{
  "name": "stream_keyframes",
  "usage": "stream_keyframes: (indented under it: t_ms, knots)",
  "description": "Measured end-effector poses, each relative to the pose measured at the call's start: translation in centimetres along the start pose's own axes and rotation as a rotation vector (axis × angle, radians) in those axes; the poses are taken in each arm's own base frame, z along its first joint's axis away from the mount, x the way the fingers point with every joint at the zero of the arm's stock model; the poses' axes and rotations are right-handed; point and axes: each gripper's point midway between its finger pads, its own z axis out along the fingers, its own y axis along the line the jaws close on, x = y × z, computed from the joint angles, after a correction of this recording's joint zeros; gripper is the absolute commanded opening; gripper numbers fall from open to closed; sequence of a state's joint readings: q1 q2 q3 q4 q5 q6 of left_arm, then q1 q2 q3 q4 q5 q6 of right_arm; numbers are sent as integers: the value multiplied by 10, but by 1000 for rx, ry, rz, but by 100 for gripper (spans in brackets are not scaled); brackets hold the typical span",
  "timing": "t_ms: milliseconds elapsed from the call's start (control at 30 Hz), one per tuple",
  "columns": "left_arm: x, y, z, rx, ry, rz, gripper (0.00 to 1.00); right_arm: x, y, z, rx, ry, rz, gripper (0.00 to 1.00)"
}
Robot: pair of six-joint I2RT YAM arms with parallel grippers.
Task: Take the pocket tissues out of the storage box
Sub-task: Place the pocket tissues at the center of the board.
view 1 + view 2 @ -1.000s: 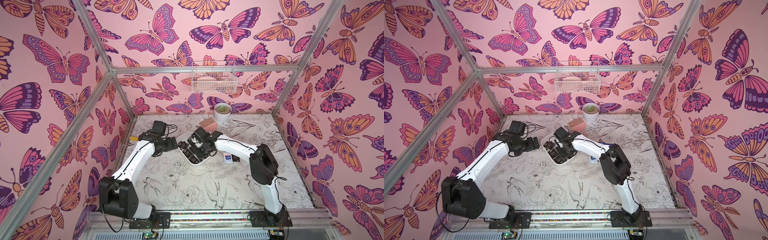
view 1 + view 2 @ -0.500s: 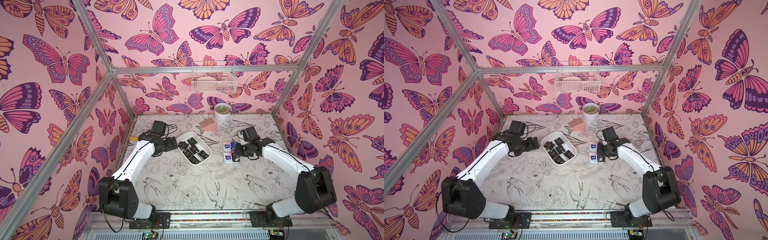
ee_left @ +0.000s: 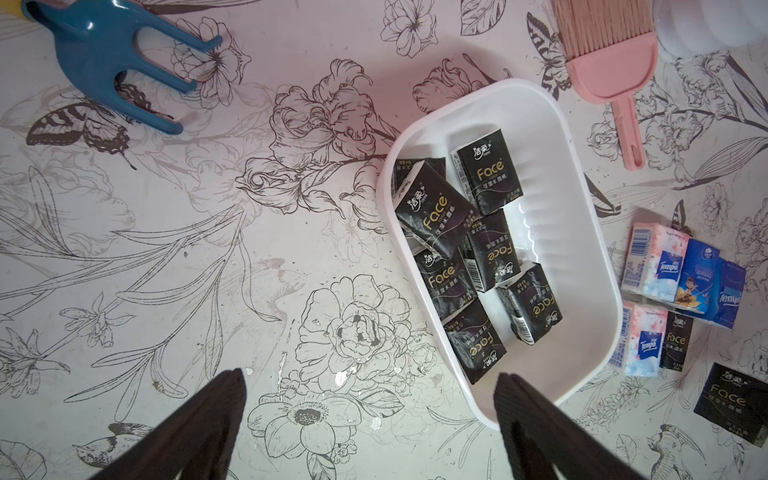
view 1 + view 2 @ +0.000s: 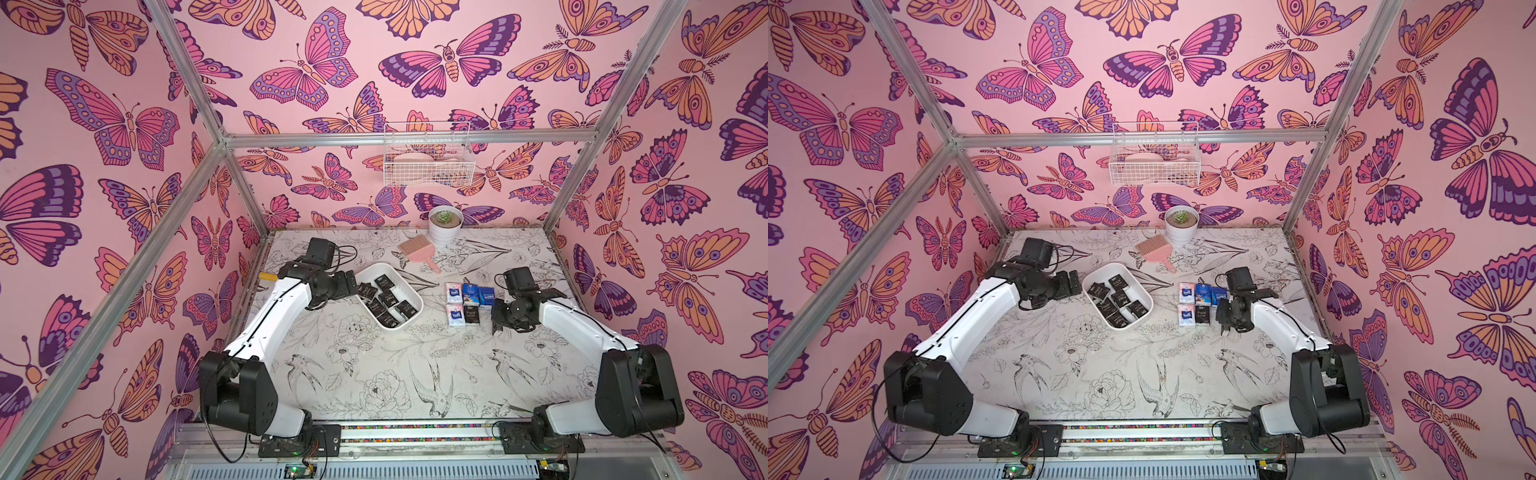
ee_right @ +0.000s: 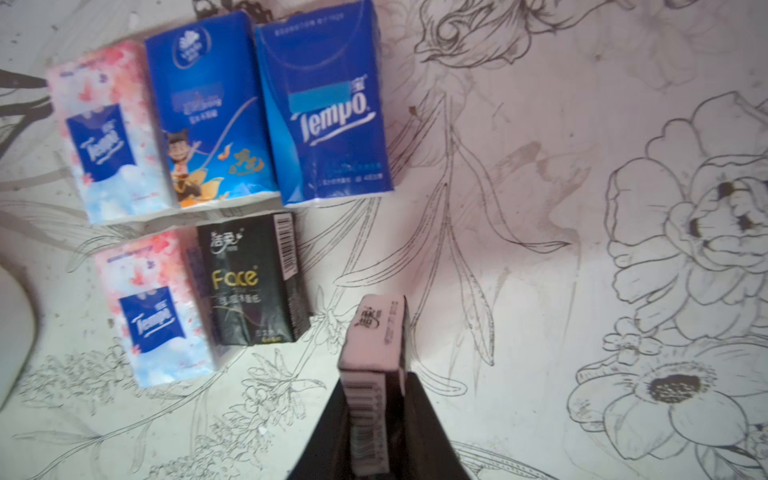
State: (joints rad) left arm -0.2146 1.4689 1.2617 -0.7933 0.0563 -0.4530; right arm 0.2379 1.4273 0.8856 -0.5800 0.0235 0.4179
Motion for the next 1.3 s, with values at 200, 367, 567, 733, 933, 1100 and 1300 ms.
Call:
stream_keyframes:
  t_ms: [200, 367, 567, 733, 933, 1100, 1300]
  knots:
    - [1, 0, 2, -2, 5, 0, 100, -10, -12, 1, 112, -2, -39, 27]
    - [1, 0, 2, -2, 5, 0, 100, -16, -2, 17, 166, 27, -112, 36]
    - [1, 0, 2, -3, 5, 0, 100, -6, 10, 36, 165, 90, -158, 49]
    - [1, 0, 2, -3, 6, 0, 100, -12, 22, 24, 92, 54, -141, 51]
    - [1, 0, 3, -4, 9, 1, 100, -18, 29, 10, 45, 19, -134, 50]
    - [2, 0, 5, -6, 15, 1, 100, -15, 23, 13, 18, 23, -99, 40]
    - [3, 0, 6, -7, 18, 3, 100, -1, 16, 29, 16, 74, -68, 33]
